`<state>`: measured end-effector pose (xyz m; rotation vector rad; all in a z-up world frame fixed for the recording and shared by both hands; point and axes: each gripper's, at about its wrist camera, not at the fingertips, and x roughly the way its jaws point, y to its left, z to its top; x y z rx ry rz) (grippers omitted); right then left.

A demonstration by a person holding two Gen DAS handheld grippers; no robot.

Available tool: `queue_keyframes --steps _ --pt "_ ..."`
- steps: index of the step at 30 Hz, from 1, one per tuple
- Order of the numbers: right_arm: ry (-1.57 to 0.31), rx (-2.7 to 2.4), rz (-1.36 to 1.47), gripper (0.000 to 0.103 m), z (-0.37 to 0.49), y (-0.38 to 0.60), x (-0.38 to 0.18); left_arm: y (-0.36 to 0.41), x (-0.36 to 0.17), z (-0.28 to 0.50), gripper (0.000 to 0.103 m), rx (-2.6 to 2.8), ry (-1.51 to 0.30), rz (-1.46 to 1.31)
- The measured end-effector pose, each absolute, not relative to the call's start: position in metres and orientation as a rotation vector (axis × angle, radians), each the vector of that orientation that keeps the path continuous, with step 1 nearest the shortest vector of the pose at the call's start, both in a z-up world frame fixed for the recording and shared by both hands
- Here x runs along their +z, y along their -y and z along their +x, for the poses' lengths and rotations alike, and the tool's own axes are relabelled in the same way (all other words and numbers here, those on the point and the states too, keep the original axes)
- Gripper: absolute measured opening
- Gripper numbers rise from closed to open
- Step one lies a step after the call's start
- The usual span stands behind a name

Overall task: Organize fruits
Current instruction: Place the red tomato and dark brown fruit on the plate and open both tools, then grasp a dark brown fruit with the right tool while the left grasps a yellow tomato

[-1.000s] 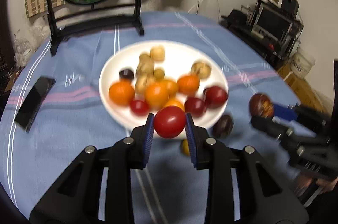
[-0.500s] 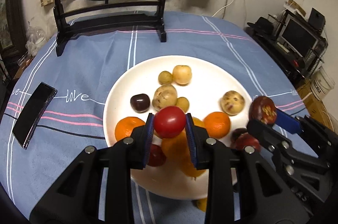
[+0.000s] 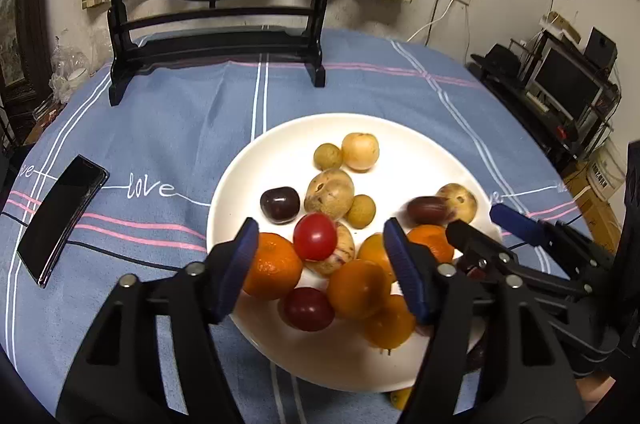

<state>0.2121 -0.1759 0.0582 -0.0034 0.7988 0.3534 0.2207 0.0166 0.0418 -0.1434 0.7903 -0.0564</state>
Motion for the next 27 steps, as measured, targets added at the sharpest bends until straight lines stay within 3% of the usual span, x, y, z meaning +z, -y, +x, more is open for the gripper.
queue_keyframes --steps 10,27 --pt "-0.808 0.34 0.046 0.065 0.154 0.225 0.06 -0.001 0.05 0.198 0.087 -0.042 -0.745 -0.11" --pt "-0.914 0.326 -0.098 0.065 0.093 0.223 0.026 0.022 0.008 0.135 0.092 -0.116 -0.86 -0.023"
